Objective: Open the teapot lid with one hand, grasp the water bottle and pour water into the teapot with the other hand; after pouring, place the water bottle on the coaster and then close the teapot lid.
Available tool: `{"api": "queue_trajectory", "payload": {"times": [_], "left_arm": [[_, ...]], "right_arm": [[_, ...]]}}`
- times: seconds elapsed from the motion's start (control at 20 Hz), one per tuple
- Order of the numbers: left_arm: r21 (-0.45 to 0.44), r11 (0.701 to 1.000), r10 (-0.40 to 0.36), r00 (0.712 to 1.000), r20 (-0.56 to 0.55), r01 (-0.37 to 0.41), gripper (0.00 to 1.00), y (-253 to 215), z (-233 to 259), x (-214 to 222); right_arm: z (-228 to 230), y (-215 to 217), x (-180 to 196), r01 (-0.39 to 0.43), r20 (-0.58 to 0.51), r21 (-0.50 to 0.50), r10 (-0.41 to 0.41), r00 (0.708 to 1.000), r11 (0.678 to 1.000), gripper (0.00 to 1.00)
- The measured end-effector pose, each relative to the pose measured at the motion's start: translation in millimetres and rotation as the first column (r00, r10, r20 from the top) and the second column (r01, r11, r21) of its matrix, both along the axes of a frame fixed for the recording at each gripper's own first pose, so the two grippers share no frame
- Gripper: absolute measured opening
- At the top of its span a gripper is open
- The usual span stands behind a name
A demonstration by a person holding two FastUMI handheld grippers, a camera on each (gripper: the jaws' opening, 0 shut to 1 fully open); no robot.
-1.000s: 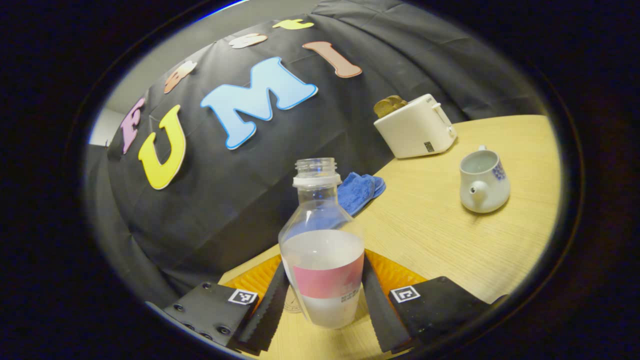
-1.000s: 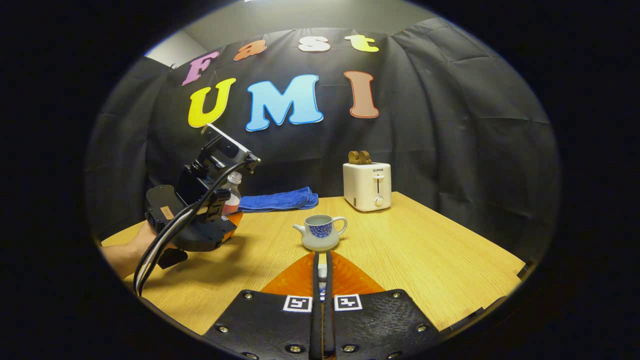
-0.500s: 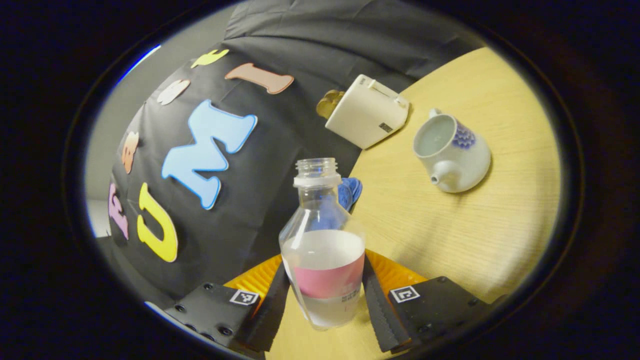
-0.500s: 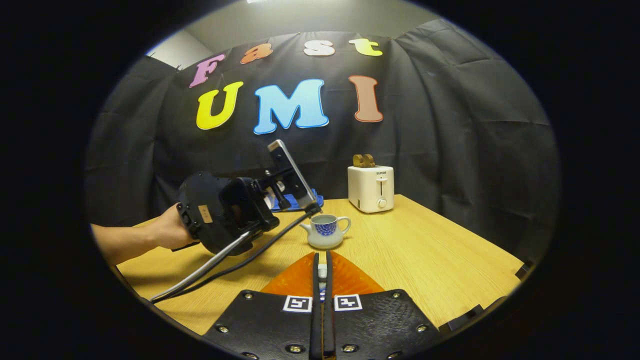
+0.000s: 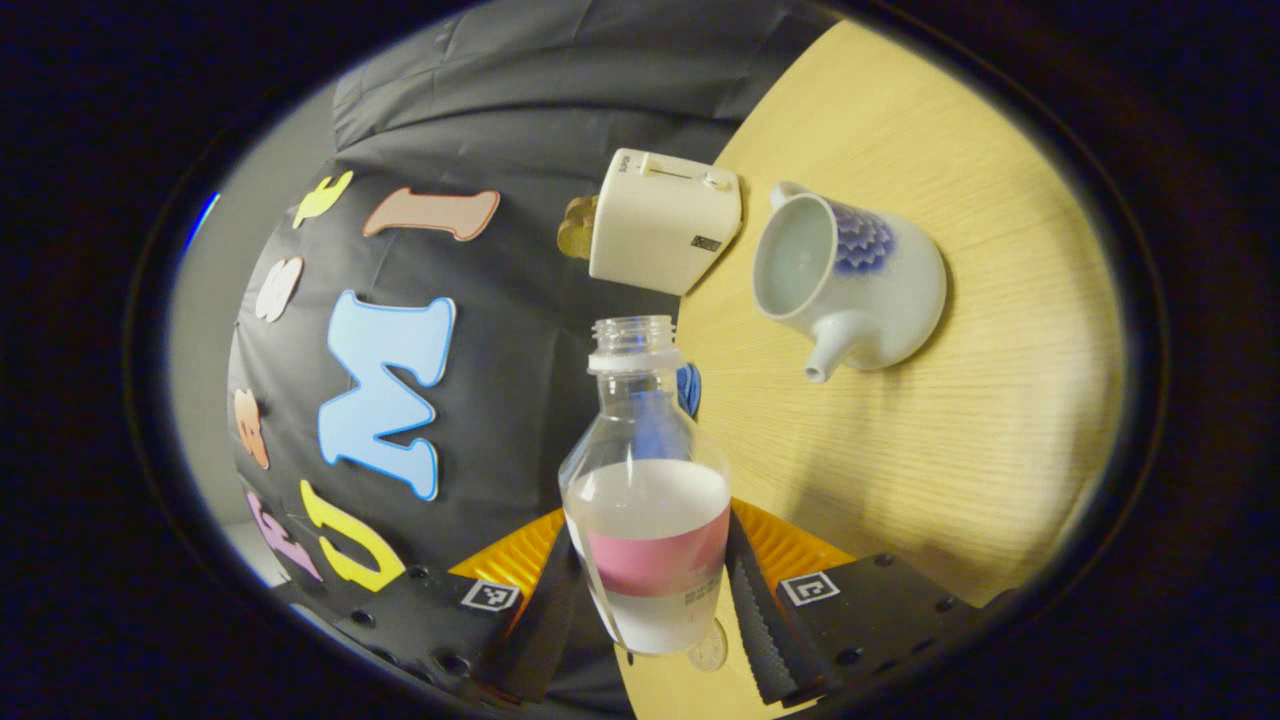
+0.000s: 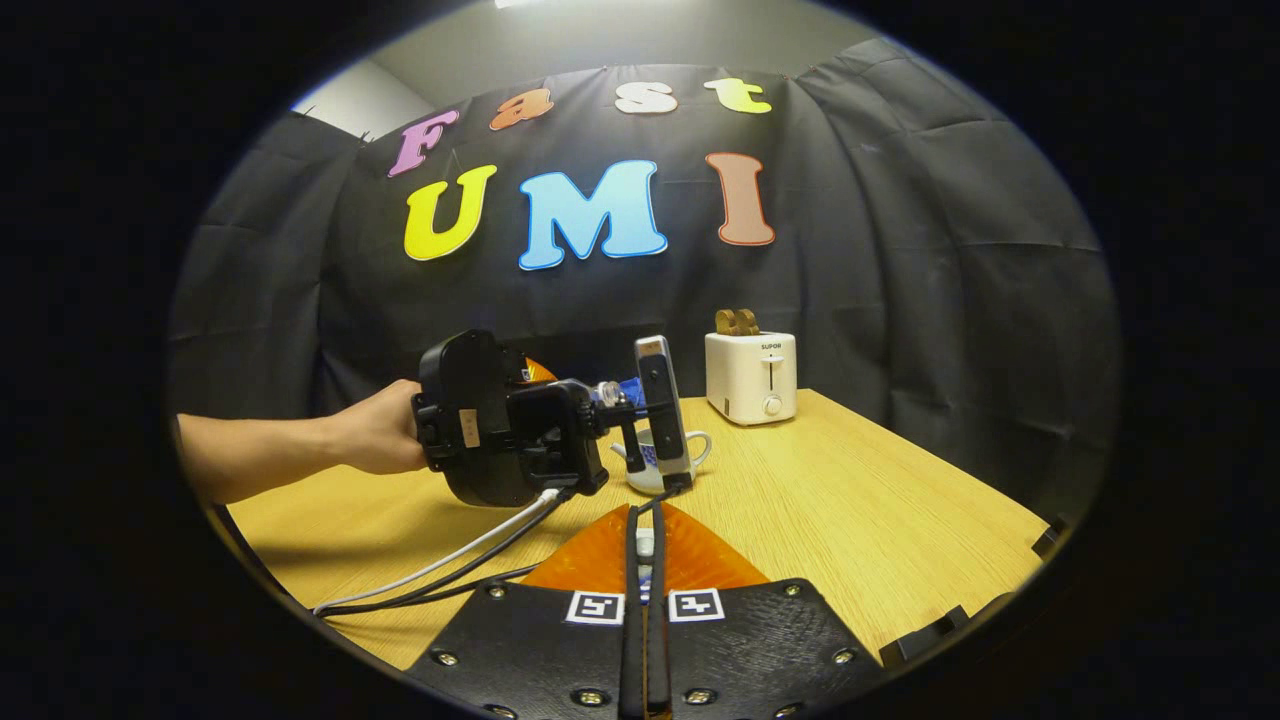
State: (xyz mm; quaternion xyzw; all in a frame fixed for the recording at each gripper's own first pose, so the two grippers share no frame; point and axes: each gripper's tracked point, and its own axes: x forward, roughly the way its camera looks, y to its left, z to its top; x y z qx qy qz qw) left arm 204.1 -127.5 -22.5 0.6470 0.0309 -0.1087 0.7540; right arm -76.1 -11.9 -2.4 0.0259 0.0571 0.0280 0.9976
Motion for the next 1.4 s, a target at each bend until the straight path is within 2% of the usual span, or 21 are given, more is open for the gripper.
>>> {"api": "queue_trajectory", "payload": {"times": [0.25,0.5,0.75,0.95,1.4], "left_arm": [[0.113,0.993,-0.021,1.0,0.024,0.018,0.87,-5.6,0.5,-7.4],[0.245,0.968,-0.067,0.996,0.051,0.052,0.87,-15.2,10.8,-8.2],[0.361,0.93,-0.096,0.993,0.064,0.066,0.87,-16.9,20.3,-4.9],[0.458,0.886,-0.127,0.989,0.075,0.079,0.87,-20.7,26.1,-3.5],[0.536,0.84,-0.15,0.985,0.083,0.083,0.87,-22.8,32.2,-3.6]], "right_arm": [[1.3,-2.1,-3.1,0.0,0.006,-0.006,0.0,1.0,1.0,0.02],[4.0,-4.2,-4.5,0.003,0.008,-0.007,-0.003,1.0,1.0,0.02],[2.3,-7.3,-6.0,0.009,0.01,-0.023,-0.009,1.0,1.0,0.02],[4.7,-11.2,-7.0,0.024,0.021,-0.023,-0.024,0.999,0.999,0.02],[2.9,-9.9,-7.4,0.02,0.016,-0.025,-0.02,1.0,0.999,0.02]]}}
